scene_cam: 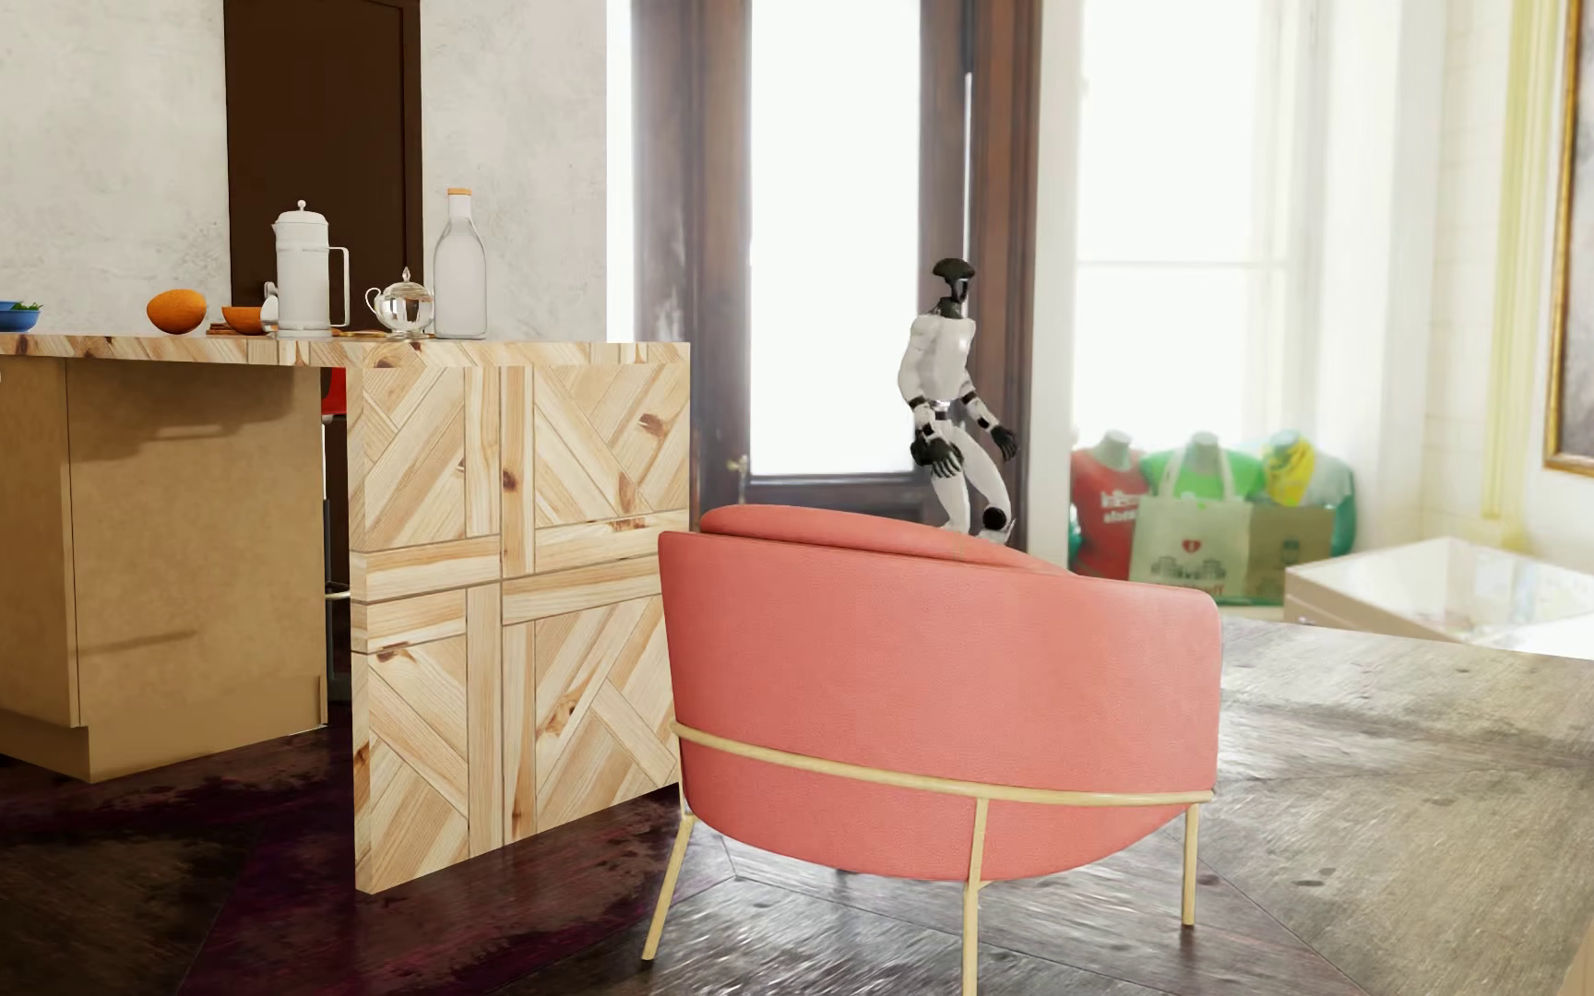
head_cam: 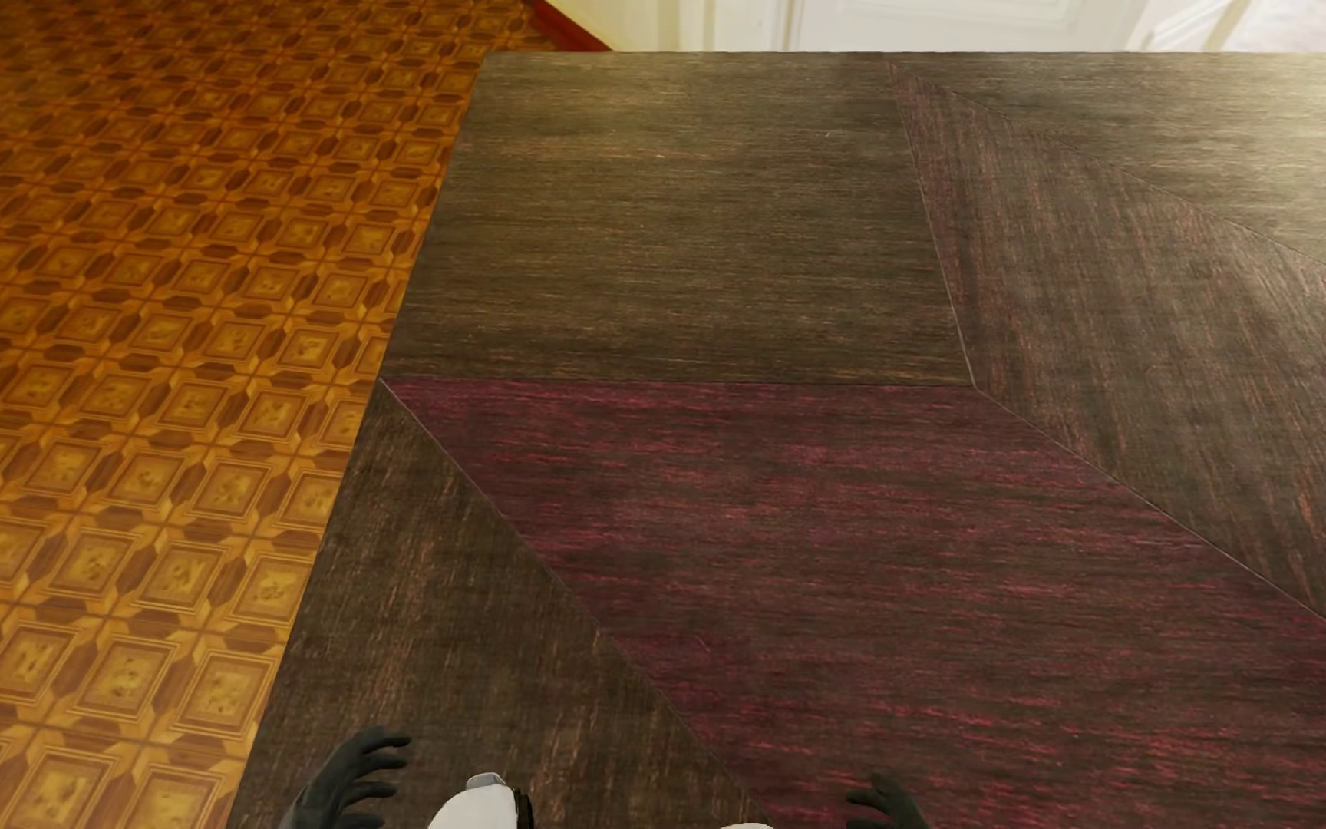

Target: Move towards the armchair

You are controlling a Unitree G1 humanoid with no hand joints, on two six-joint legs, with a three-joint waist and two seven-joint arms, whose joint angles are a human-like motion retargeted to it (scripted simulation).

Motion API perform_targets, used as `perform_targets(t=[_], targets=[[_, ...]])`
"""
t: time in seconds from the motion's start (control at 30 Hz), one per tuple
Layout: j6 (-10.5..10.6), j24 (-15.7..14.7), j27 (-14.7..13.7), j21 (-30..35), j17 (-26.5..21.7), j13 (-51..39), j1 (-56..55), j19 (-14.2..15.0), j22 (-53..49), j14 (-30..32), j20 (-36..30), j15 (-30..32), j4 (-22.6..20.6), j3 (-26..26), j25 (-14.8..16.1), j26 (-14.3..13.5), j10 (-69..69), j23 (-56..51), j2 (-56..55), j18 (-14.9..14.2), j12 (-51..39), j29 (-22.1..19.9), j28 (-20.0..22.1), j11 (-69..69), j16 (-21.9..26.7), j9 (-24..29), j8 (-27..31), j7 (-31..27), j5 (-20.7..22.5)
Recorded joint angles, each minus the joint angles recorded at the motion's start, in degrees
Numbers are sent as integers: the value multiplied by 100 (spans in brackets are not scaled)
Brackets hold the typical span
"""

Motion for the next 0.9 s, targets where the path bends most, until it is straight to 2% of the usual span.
perform_targets(t=[0.03,0.07,0.13,0.17,0.2,0.23,0.27,0.3,0.33,0.37,0.4,0.43,0.47,0.5,0.53,0.57,0.6,0.63,0.67,0.7,0.73,0.77,0.8,0.83,0.87,0.9], targets=[[-65,29,-163,-33,-19,-160,275,-65,229,-310,125,1146,-43,-55,86,144,55,176,-505,583,-7,165,31,1078,212,-54,25,193,-115],[-165,-52,-280,-202,-14,-122,686,76,-151,-535,235,1733,6,-61,178,552,-80,307,-910,418,-57,439,181,1447,226,-74,-61,370,-219],[-340,-407,-256,-188,-98,183,1501,242,-422,-791,91,740,109,-460,65,1034,-421,-107,-1331,323,-594,802,582,470,-139,-137,-315,606,-410],[-528,-561,-236,-230,-166,125,1460,250,-525,-569,-129,309,132,-403,-85,1128,279,-9,-1389,217,-987,828,724,-602,-363,-175,-282,723,-558],[-477,-602,-309,-11,-348,128,979,110,-353,72,-264,741,189,-176,-202,943,1383,501,-1152,143,-1104,686,744,-989,-558,-289,-334,526,-533],[-333,-558,-327,12,-406,155,581,102,-241,120,-317,477,68,104,-219,691,1801,755,-936,98,-876,514,674,-948,-686,-371,-307,257,-410],[-163,-431,-329,-87,-453,128,155,129,-236,-266,-262,287,-195,394,-122,534,1912,835,-735,76,-457,369,513,-1012,-676,-477,-192,74,-309],[48,-260,-362,-81,-448,103,-178,159,-274,-420,-61,163,-286,611,-31,615,1755,709,-404,46,-65,245,307,-1216,-595,-506,-87,38,-177],[213,-107,-441,-118,-297,164,-486,191,-355,-397,59,39,-302,778,-12,838,1472,482,-105,5,229,149,109,-1423,-468,-568,28,61,-77],[360,-11,-565,83,-289,126,-632,227,-493,-251,130,-98,-173,882,-77,1177,1195,449,311,-51,351,109,-44,-1644,-391,-530,142,142,8],[399,-4,-595,-38,-115,-38,-698,260,-490,-160,72,-328,-13,765,-185,1297,454,215,539,-127,343,167,-113,-1669,-261,-531,241,235,28],[444,-51,-568,-108,-6,-338,-595,307,-363,-236,149,-558,150,532,-263,1159,-230,54,769,-233,288,273,-112,-1566,-179,-447,299,303,78],[445,-193,-494,-245,5,-541,-423,188,-296,81,277,-553,181,338,-299,814,-542,-147,704,-371,207,420,-47,-883,-14,-353,303,318,137],[239,-419,-442,-44,-138,-617,-227,96,-10,873,297,261,168,54,-261,361,-583,14,274,-228,21,577,171,230,150,-266,218,404,42],[-79,-671,-369,-79,-233,-474,20,10,50,726,331,1196,165,-157,-166,-2,-566,204,-228,335,-165,769,483,1097,225,-190,70,589,-129],[-413,-929,-234,-150,-316,-111,312,215,98,496,278,1277,154,-342,-27,-271,-605,356,-667,977,-411,920,813,1537,183,-127,-140,711,-271],[-662,-1125,25,-382,-310,250,677,424,-195,353,128,824,222,-546,17,-232,-812,180,-920,580,-468,953,1030,1304,-14,-121,-295,785,-385],[-920,-1218,296,-409,-256,427,1041,554,-367,189,-87,400,288,-739,-55,-55,-990,95,-1068,263,-504,899,1125,754,-131,-182,-358,926,-524],[-1082,-1196,513,-624,-119,637,1420,651,-486,43,-322,140,331,-805,-224,372,-1125,4,-999,459,-769,818,1097,-108,-305,-210,-361,1025,-624],[-1138,-1044,622,-522,-173,640,1688,599,-678,-251,-414,155,419,-857,-389,767,-1040,61,-906,315,-878,709,948,-877,-359,-298,-325,1128,-715],[-1058,-819,610,-348,-339,663,1730,415,-591,-544,-470,644,502,-723,-489,966,-507,249,-720,229,-1000,581,765,-1345,-490,-365,-361,1040,-771],[-876,-551,467,44,-459,636,1252,377,-532,6,-466,484,555,-416,-519,1061,786,608,-589,165,-949,397,565,-1221,-608,-376,-322,677,-654],[-553,-263,244,79,-386,594,758,415,-343,594,-321,284,319,-5,-458,1038,1542,818,-375,99,-684,213,354,-1260,-692,-397,-273,215,-551],[-194,6,58,-75,-310,499,442,463,-225,408,-80,125,132,396,-321,1049,1609,630,-85,33,-343,87,134,-1389,-646,-406,-196,-75,-442],[171,220,-160,-100,-301,287,155,528,-245,15,29,-22,57,679,-175,1115,1275,427,209,-28,61,19,-46,-1561,-486,-481,-135,-155,-354],[449,323,-371,-174,-216,77,-10,593,-282,-328,151,-229,111,816,-124,1158,602,57,450,-109,397,57,-157,-1632,-333,-569,-40,-94,-288]])
